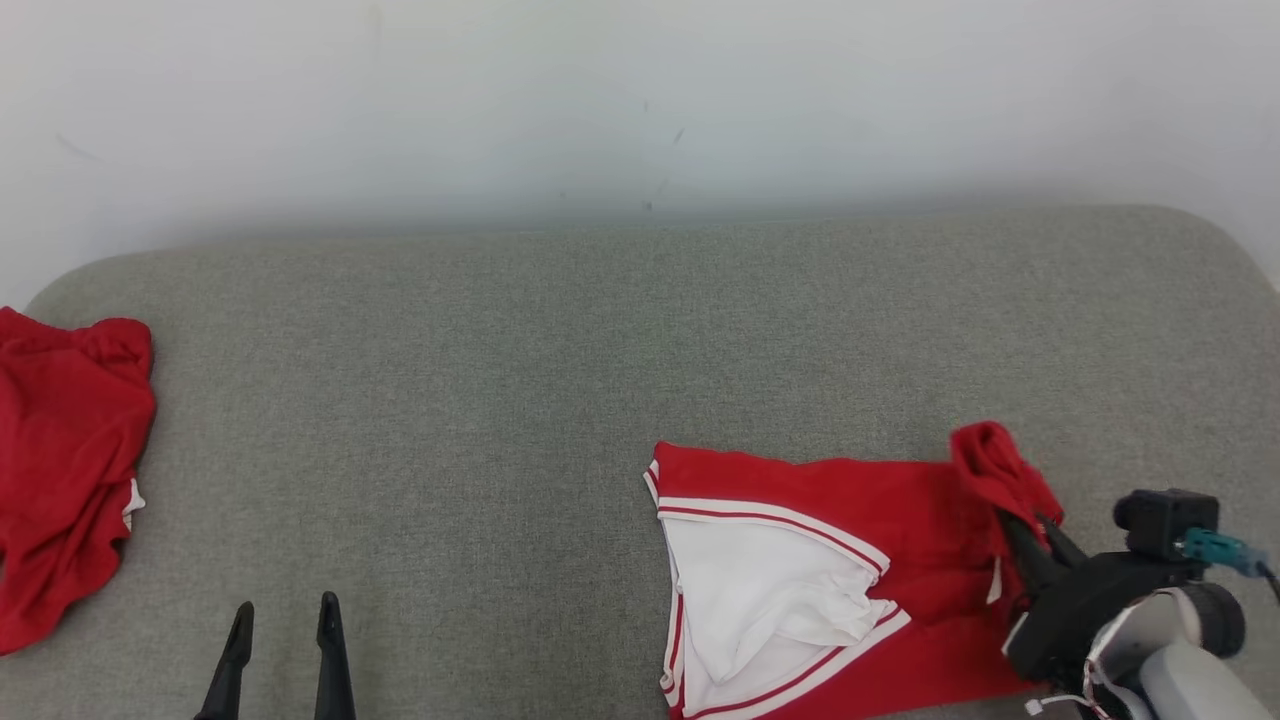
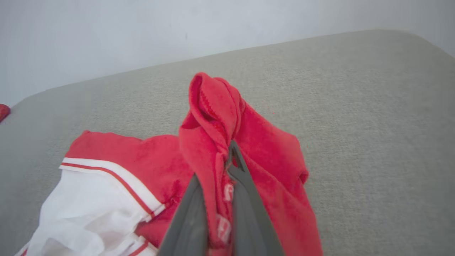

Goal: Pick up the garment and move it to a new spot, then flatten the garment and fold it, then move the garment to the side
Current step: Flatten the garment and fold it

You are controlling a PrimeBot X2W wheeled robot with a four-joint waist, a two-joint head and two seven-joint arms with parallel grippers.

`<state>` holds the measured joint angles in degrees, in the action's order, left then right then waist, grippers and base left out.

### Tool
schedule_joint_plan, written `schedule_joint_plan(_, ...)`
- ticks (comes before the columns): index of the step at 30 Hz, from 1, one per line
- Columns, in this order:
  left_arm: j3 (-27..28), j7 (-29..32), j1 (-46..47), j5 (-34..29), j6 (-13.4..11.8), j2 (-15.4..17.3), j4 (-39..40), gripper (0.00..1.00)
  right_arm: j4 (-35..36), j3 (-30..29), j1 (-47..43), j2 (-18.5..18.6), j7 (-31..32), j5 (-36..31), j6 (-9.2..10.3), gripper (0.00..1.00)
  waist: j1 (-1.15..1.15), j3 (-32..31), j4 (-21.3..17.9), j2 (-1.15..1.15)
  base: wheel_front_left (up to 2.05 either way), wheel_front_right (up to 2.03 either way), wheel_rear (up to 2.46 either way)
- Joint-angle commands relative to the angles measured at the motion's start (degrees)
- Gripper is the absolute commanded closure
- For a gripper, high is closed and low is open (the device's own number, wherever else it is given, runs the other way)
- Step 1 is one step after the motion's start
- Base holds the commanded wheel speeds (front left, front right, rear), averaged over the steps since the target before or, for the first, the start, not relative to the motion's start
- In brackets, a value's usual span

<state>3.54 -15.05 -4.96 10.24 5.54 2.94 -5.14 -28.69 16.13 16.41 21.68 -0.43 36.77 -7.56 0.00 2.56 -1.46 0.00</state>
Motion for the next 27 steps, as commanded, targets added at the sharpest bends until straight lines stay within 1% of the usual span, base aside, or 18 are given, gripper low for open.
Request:
schedule_joint_plan(1,-0.1,-0.2,-0.5,0.3,-0.2,-0.1,0.0,0.0,0.6,0.1,-0.3,-0.3,0.1,0.3,0.17,1.0,0.0,0.0,0.1,0.0,0.0,0.0,0.0)
schedule_joint_plan(6,-0.9,-0.2,-0.1,0.5,-0.3,-0.1,-0.4,0.0,5.4,3.4,-1.0,-5.2,1.7,-0.1,0.16,1.0,0.0,0.1,0.8,0.0,0.0,0.0,0.0)
schedule_joint_plan(11,-1.6,-0.2,0.5,1.1,-0.5,-0.1,-0.8,0.0,6.9,5.3,-0.6,-9.9,2.5,-0.2,0.16,1.0,0.0,0.5,2.1,0.0,0.0,0.0,0.0)
schedule_joint_plan(15,-2.2,-0.2,1.1,1.4,-0.6,-0.1,-1.1,0.0,5.4,6.5,0.4,-13.2,2.0,-0.7,0.16,1.0,0.0,0.8,3.2,0.0,0.0,0.0,0.0)
schedule_joint_plan(18,-2.7,-0.2,1.4,1.7,-0.7,-0.1,-1.4,0.0,3.5,8.0,1.3,-14.9,1.6,-1.6,0.16,1.0,0.0,1.2,4.1,0.0,0.0,0.0,0.0)
schedule_joint_plan(22,-3.0,-0.2,1.9,1.8,-0.6,-0.1,-1.7,0.0,0.7,8.7,2.3,-16.2,0.2,-2.0,0.16,1.0,0.0,1.6,5.1,0.0,0.0,0.0,0.0)
schedule_joint_plan(24,-3.1,-0.2,2.1,1.9,-0.6,-0.1,-1.9,0.0,-1.1,8.6,3.1,-16.4,-0.7,-3.2,0.16,1.0,0.0,1.8,5.4,0.0,0.0,0.0,0.0)
schedule_joint_plan(25,-3.1,-0.2,2.1,1.9,-0.6,-0.1,-1.9,0.0,-2.0,8.7,3.3,-16.4,-0.8,-3.8,0.16,0.79,0.0,1.8,5.5,0.0,0.0,0.0,0.0)
schedule_joint_plan(26,-3.0,-0.2,2.1,2.0,-0.7,-0.1,-1.9,0.0,-2.6,8.8,3.5,-16.6,-1.3,-3.9,0.16,0.31,0.0,1.8,5.6,0.0,0.0,0.0,0.0)
schedule_joint_plan(27,-3.0,-0.2,2.1,2.1,-0.7,-0.1,-2.0,0.0,-3.0,8.7,3.7,-16.7,-1.8,-3.9,0.16,0.0,0.0,1.8,5.6,0.0,0.0,0.0,0.0)
